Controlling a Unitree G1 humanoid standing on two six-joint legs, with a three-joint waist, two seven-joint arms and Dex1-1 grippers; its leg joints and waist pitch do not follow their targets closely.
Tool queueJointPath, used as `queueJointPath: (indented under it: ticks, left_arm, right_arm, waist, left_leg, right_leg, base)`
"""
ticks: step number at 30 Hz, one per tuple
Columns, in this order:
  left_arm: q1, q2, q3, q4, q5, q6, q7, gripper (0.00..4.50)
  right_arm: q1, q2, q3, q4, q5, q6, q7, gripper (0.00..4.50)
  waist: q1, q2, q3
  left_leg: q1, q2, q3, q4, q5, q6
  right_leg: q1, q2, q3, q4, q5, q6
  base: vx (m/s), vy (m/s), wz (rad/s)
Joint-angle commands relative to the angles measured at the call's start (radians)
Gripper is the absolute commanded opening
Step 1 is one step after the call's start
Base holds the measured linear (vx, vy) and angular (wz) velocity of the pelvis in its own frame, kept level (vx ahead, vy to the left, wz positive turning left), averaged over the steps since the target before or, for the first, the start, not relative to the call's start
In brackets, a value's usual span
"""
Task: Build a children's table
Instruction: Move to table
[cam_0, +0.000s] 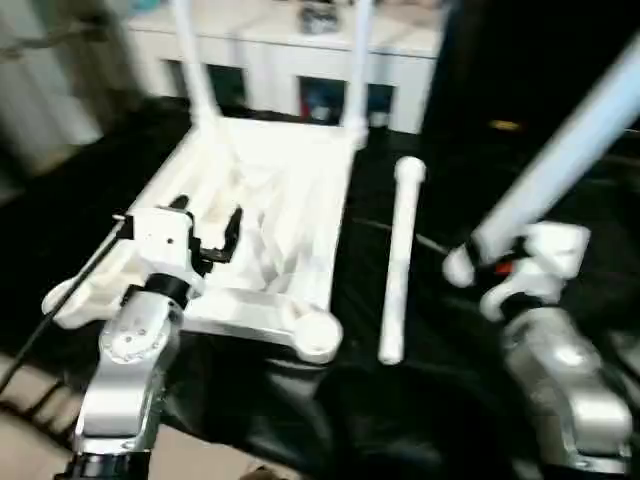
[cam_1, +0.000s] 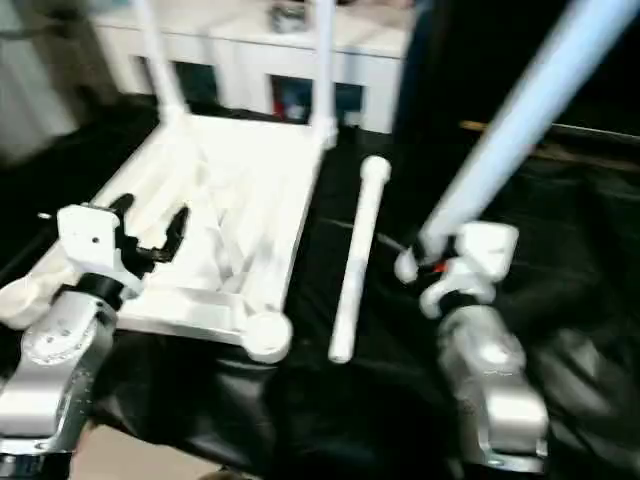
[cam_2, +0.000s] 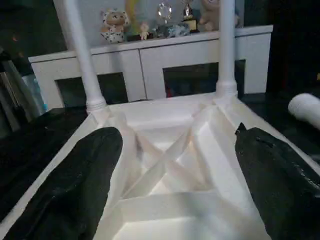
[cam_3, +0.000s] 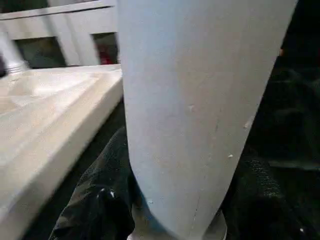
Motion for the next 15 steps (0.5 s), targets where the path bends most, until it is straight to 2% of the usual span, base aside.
queueJointPath:
  ticks: [1, 2, 3, 4, 5, 6, 7, 8, 9, 10, 11, 12, 13, 14, 15]
  left_arm:
    - [0.000, -0.005, -0.006, -0.011, 0.012, 0.013, 0.010, 4.13]
    - [0.001, -0.005, -0.007, -0.012, 0.013, 0.014, 0.011, 4.13]
    - [0.003, -0.007, -0.009, -0.013, 0.013, 0.014, 0.012, 4.13]
    - [0.005, -0.009, -0.010, -0.015, 0.013, 0.015, 0.013, 4.13]
    - [0.010, -0.015, -0.010, -0.016, 0.007, 0.018, 0.013, 4.13]
    - [0.015, -0.023, -0.009, -0.018, -0.001, 0.019, 0.013, 4.13]
    - [0.022, -0.032, -0.011, -0.022, -0.009, 0.003, 0.010, 4.13]
    - [0.029, -0.043, -0.010, -0.028, -0.023, 0.012, 0.009, 4.13]
    - [0.040, -0.042, -0.037, -0.027, 0.018, -0.009, 0.024, 4.13]
    - [0.042, -0.041, -0.050, -0.025, 0.037, -0.008, 0.031, 4.13]
    - [0.043, -0.044, -0.058, -0.024, 0.047, -0.003, 0.039, 4.13]
    - [0.043, -0.051, -0.066, -0.024, 0.052, 0.005, 0.045, 4.13]
    - [0.043, -0.057, -0.074, -0.027, 0.052, 0.005, 0.044, 4.13]
    - [0.043, -0.058, -0.075, -0.027, 0.051, 0.005, 0.043, 4.13]
    - [0.046, -0.059, -0.086, -0.029, 0.059, -0.011, 0.039, 4.13]
  right_arm:
    - [-0.004, -0.011, -0.003, 0.005, -0.018, -0.011, 0.010, 1.90]
    - [-0.004, -0.010, -0.004, 0.006, -0.017, -0.011, 0.013, 1.90]
    - [-0.004, -0.010, -0.004, 0.007, -0.017, -0.013, 0.017, 1.90]
    - [-0.007, -0.012, -0.001, 0.011, -0.017, -0.020, 0.023, 1.90]
    - [-0.011, -0.013, 0.000, 0.014, -0.016, -0.022, 0.024, 1.90]
    - [-0.014, -0.014, 0.000, 0.015, -0.011, -0.023, 0.028, 1.90]
    - [-0.015, -0.015, 0.003, 0.015, 0.004, -0.021, 0.043, 1.90]
    - [-0.016, -0.019, 0.008, 0.014, 0.008, -0.022, 0.053, 1.90]
    - [-0.015, -0.026, 0.014, 0.013, 0.012, -0.018, 0.064, 1.90]
    - [-0.014, -0.026, 0.014, 0.012, 0.016, -0.016, 0.068, 1.90]
    - [-0.013, -0.026, 0.014, 0.010, 0.018, -0.015, 0.071, 1.90]
    - [-0.012, -0.026, 0.014, 0.010, 0.017, -0.015, 0.073, 1.90]
    - [-0.011, -0.028, 0.014, 0.011, 0.011, -0.016, 0.073, 1.90]
    - [-0.011, -0.028, 0.014, 0.011, 0.010, -0.016, 0.072, 1.90]
    - [-0.011, -0.030, 0.014, 0.014, 0.004, -0.019, 0.072, 1.90]
  waist:
    - [-0.015, 0.002, -0.049]
    - [0.002, -0.040, -0.067]
    - [0.044, -0.054, -0.070]
    - [0.038, -0.028, -0.076]
    - [0.019, -0.037, -0.047]
    - [0.025, -0.039, -0.033]
    - [0.035, -0.025, -0.036]
    - [0.021, 0.002, -0.037]
    - [-0.004, 0.030, -0.030]
    - [-0.031, 0.045, -0.045]
    - [-0.027, 0.059, -0.039]
    - [-0.025, 0.060, -0.039]
    - [-0.031, 0.058, -0.040]
    - [-0.029, 0.058, -0.046]
    - [-0.026, 0.053, -0.047]
  left_leg:
    - [0.073, 0.147, -0.080, -0.150, 0.169, 0.416]
    - [0.044, 0.114, -0.050, -0.101, 0.039, 0.270]
    - [-0.008, 0.081, -0.049, 0.038, -0.095, 0.145]
    - [-0.087, 0.077, -0.176, 0.191, -0.138, -0.074]
    - [-0.099, 0.058, -0.182, 0.185, -0.155, -0.217]
    - [-0.073, 0.052, -0.167, 0.153, -0.165, -0.247]
    - [-0.004, 0.064, -0.144, 0.051, -0.104, -0.195]
    - [0.029, 0.074, -0.128, -0.065, -0.021, -0.101]
    - [0.040, 0.116, -0.152, -0.125, -0.143, -0.074]
    - [0.059, 0.177, -0.175, -0.163, -0.308, -0.113]
    - [0.052, 0.188, -0.196, -0.176, -0.412, -0.219]
    - [0.060, 0.205, -0.203, -0.178, -0.435, -0.267]
    - [0.084, 0.259, -0.233, -0.194, -0.398, -0.287]
    - [0.095, 0.305, -0.255, -0.198, -0.274, -0.232]
    - [0.088, 0.314, -0.253, -0.200, -0.228, -0.198]
  right_leg:
    - [-0.016, 0.006, -0.051, -0.001, -0.079, 0.023]
    - [0.032, -0.105, 0.021, -0.092, -0.034, 0.045]
    - [0.076, -0.287, 0.148, -0.184, -0.063, 0.004]
    - [0.108, -0.384, 0.216, -0.204, -0.081, -0.052]
    - [0.122, -0.286, 0.106, -0.206, -0.142, -0.094]
    - [0.115, -0.235, 0.063, -0.215, -0.196, -0.140]
    - [0.104, -0.168, 0.020, -0.225, -0.316, -0.223]
    - [0.095, -0.063, -0.035, -0.202, -0.383, -0.229]
    - [0.065, 0.028, -0.052, -0.138, -0.314, -0.177]
    - [0.063, 0.032, -0.038, -0.066, -0.104, -0.132]
    - [0.081, 0.023, -0.034, -0.085, 0.056, -0.111]
    - [0.078, 0.015, -0.029, -0.093, 0.080, -0.106]
    - [0.067, 0.011, -0.027, -0.077, 0.015, -0.076]
    - [0.047, 0.011, -0.021, -0.037, -0.077, -0.043]
    - [0.040, 0.012, -0.018, -0.020, -0.105, -0.034]
  base:
    - [-0.050, 0.180, 0.01]
    - [-0.067, 0.145, -0.11]
    - [-0.083, 0.179, -0.02]
    - [-0.083, 0.179, -0.02]
    - [-0.080, 0.231, -0.18]
    - [-0.088, 0.239, -0.28]
    - [-0.088, 0.239, -0.28]
    - [-0.093, 0.276, 0.00]
    - [-0.097, 0.264, 0.17]
    - [-0.097, 0.264, 0.17]
    - [-0.095, 0.236, 0.13]
    - [-0.068, 0.178, 0.08]
    - [-0.068, 0.178, 0.08]
    - [-0.061, 0.088, 0.13]
    - [-0.069, 0.045, 0.08]
